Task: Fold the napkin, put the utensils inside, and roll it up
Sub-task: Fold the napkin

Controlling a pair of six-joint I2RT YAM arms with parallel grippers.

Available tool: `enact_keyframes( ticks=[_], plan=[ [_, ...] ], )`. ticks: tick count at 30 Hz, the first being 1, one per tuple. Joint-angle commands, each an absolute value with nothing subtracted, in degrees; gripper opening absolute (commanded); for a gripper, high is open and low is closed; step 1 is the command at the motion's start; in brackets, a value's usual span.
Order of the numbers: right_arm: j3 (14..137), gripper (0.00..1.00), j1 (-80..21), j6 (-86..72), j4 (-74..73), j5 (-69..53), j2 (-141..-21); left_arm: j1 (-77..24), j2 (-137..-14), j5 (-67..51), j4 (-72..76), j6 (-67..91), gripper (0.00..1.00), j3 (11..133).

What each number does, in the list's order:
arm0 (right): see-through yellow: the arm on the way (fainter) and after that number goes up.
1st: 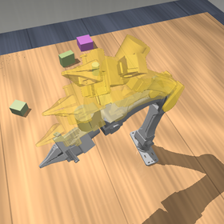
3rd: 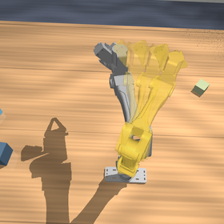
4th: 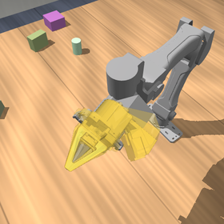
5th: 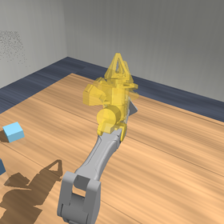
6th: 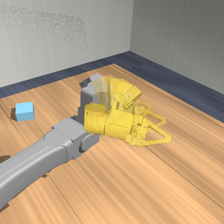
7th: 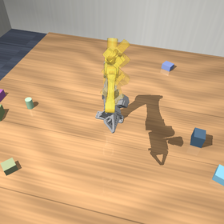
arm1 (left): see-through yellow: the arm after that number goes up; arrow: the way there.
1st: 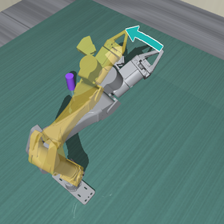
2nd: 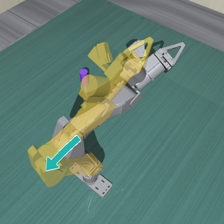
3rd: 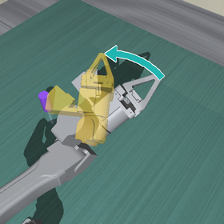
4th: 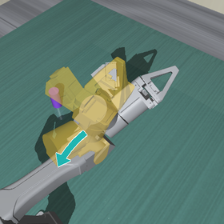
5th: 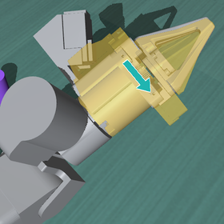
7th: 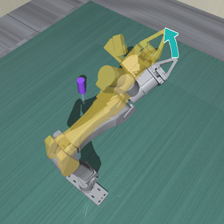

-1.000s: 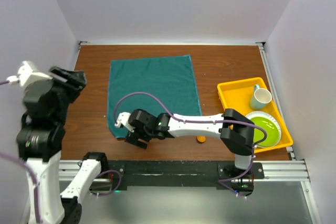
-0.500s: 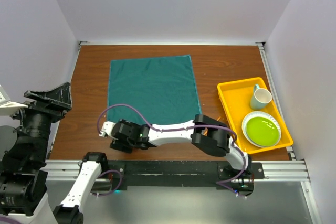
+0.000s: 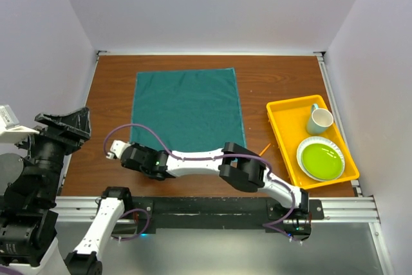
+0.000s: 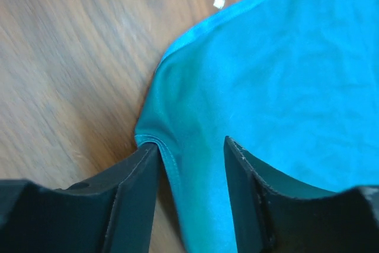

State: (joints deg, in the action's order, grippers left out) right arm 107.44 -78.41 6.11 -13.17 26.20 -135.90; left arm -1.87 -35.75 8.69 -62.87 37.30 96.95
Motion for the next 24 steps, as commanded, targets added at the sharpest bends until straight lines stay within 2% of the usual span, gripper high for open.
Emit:
enact_keyframes(
  ticks=[1,6,11,14,16,18,24],
  plan=[
    [109.3,0.48,-78.4,3.1,-11.5,25.1,-128.0,-1.6,-37.2,8.1,-63.2,34.6,0.64,98.2],
    [105.8,0.50,-74.6,-8.5,-12.2,21.7,-123.5,-1.7,-37.6,8.4,-62.5,34.0,0.64,97.2],
    [107.7,0.64,-74.0,-8.5,-14.6,3.9,-125.2,-1.8,-38.0,7.4,-62.2,33.3,0.64,96.1],
    [106.7,0.70,-75.1,-9.0,-13.3,0.2,-125.3,-1.8,-38.0,8.0,-62.7,32.6,0.64,96.2],
    [109.0,0.65,-75.0,-9.1,-14.6,0.3,-128.4,-2.0,-38.1,8.9,-63.2,32.3,0.64,96.7],
    [114.7,0.42,-75.1,-9.1,-17.2,0.3,-131.6,-2.3,-38.7,10.3,-64.5,31.8,0.64,97.8],
    [126.3,0.40,-75.1,-10.1,-20.8,0.5,-141.1,-2.5,-39.9,12.2,-67.8,29.2,0.65,100.2]
  ],
)
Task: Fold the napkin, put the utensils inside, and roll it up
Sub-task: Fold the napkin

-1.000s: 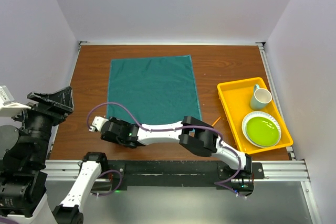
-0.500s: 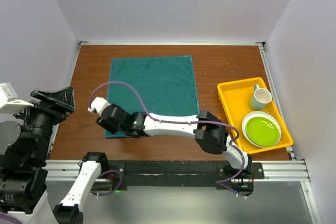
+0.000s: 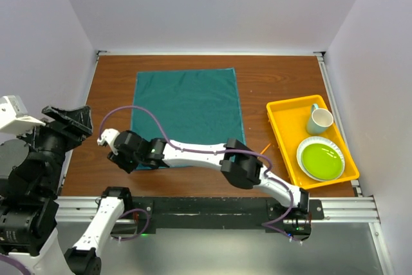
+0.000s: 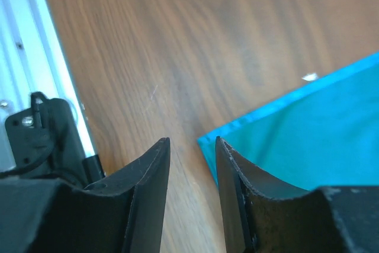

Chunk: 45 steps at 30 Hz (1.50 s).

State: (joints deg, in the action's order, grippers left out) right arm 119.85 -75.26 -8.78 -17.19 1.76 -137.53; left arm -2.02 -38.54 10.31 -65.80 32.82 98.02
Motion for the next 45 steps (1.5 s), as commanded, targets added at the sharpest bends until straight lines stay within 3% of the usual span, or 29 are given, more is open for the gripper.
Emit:
enact_keyframes(
  ticks=[1,6,14,24,30,34,36,45],
  plan=[
    [127.3,0.40,-75.1,-10.0,-21.4,1.0,-141.8,-2.5,-40.1,12.2,-68.0,28.9,0.64,100.3],
    [128.4,0.40,-75.2,-9.6,-22.6,2.9,-143.6,-2.5,-41.2,12.3,-69.5,27.9,0.64,101.9],
    [126.1,0.50,-76.1,-7.3,-21.4,3.2,-144.7,-2.5,-41.0,10.9,-69.1,29.3,0.64,100.3],
    [128.6,0.50,-80.3,-1.7,-24.9,11.6,-149.6,-2.5,-40.3,11.0,-69.5,29.5,0.64,100.6],
    [125.1,0.39,-80.8,-2.9,-25.1,14.1,-150.0,-2.5,-40.1,11.3,-69.6,30.1,0.64,99.9],
    [126.6,0.10,-80.2,-4.0,-25.1,12.1,-149.3,-2.5,-39.5,11.5,-69.0,30.9,0.64,98.5],
    [127.3,0.02,-78.8,-6.5,-25.0,10.9,-148.3,-2.5,-39.2,11.9,-68.8,31.5,0.63,97.9],
    [128.0,0.00,-73.5,-10.5,-22.9,2.5,-141.7,-2.5,-39.5,12.8,-65.3,34.6,0.62,93.7]
  ],
)
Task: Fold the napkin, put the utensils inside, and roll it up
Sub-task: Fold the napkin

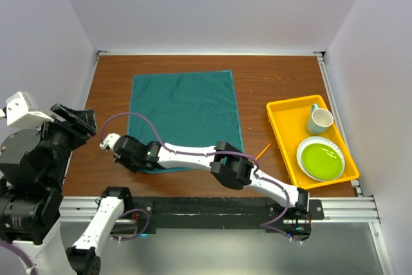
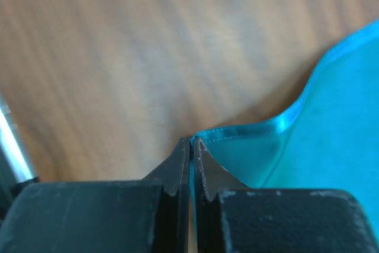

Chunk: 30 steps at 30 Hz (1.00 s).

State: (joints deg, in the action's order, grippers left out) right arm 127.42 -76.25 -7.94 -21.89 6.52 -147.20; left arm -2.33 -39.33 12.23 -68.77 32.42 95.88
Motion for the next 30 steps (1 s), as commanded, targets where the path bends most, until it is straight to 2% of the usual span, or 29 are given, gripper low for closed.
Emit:
enact_keyframes(
  ticks=[1,11,24,30],
  plan=[
    [126.7,0.00,-73.2,-10.7,-21.7,2.0,-140.0,-2.5,-39.5,12.9,-64.8,35.4,0.62,92.7],
    [122.0,0.00,-66.6,-18.5,-16.7,-7.4,-131.6,-2.5,-41.4,12.5,-61.3,37.0,0.60,89.6],
    [105.9,0.00,-49.7,-22.9,-10.6,-13.3,-122.3,-2.5,-42.0,8.3,-53.9,36.5,0.61,81.4],
    [105.6,0.00,-40.9,-22.2,-10.4,-14.1,-123.0,-2.5,-42.7,6.0,-52.1,34.5,0.61,80.2]
  ],
)
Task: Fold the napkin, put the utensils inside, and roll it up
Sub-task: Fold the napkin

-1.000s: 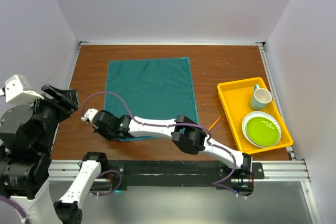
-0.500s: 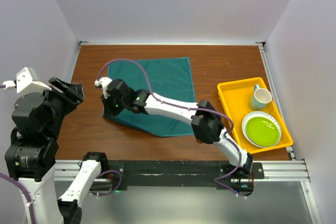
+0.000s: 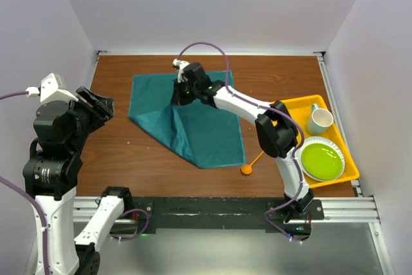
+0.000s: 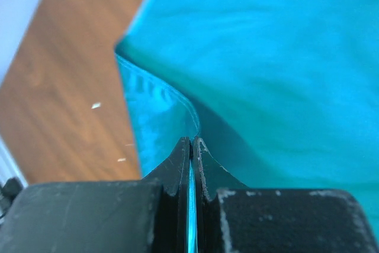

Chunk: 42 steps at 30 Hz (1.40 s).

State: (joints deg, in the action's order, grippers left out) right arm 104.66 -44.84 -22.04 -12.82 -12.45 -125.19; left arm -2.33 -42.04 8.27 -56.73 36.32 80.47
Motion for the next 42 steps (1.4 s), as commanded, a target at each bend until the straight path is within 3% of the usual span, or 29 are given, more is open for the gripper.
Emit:
enact_keyframes(
  ticks=[1,19,42],
  plan=[
    [105.9,0.00,-39.7,-22.0,-10.5,-14.1,-123.4,-2.5,-43.1,5.9,-52.1,34.1,0.61,80.1],
    [115.3,0.00,-20.0,-20.9,-10.6,-16.5,-131.4,-2.5,-46.8,4.8,-49.2,38.2,0.61,76.7],
    [118.9,0.00,-14.4,-22.6,-8.4,-15.5,-137.9,-2.5,-49.0,3.0,-45.2,45.2,0.58,70.8]
  ],
)
